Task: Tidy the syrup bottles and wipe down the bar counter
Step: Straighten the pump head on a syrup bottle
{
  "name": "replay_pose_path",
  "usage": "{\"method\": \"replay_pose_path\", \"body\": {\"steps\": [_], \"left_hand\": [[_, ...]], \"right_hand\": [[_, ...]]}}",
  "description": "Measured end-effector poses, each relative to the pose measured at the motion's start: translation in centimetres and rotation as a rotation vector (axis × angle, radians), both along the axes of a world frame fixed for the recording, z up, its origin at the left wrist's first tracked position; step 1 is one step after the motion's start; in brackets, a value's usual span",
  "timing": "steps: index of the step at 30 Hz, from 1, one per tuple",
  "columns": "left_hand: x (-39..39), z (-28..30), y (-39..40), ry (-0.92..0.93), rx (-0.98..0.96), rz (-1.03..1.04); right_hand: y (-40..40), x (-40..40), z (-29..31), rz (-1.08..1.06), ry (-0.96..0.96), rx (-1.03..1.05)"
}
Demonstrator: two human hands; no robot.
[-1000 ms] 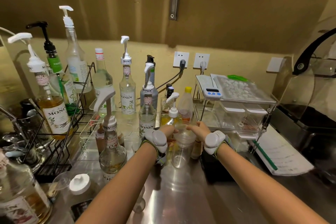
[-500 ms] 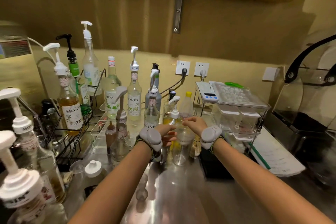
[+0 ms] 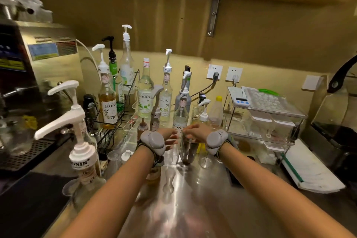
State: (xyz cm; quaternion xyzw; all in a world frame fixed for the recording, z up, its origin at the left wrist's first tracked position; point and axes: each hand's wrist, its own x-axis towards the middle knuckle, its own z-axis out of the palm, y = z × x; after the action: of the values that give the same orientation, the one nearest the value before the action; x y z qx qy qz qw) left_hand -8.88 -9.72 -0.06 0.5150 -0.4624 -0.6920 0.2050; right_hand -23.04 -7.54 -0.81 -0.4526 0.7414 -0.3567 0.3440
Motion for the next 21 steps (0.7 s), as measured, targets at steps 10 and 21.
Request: {"method": "replay_pose_path", "body": {"steps": [10, 21], "left_hand": [[3.7, -0.4, -2.9, -0.107, -0.218, 0.172], [3.6, -0.3, -4.3, -0.143, -0.341, 0.223]], "right_hand": [[-2.5, 5.2, 0.6, 0.075, -0.153, -0.012], [-4.8, 6.9, -0.7, 0.136, -0.116, 0.030]]}}
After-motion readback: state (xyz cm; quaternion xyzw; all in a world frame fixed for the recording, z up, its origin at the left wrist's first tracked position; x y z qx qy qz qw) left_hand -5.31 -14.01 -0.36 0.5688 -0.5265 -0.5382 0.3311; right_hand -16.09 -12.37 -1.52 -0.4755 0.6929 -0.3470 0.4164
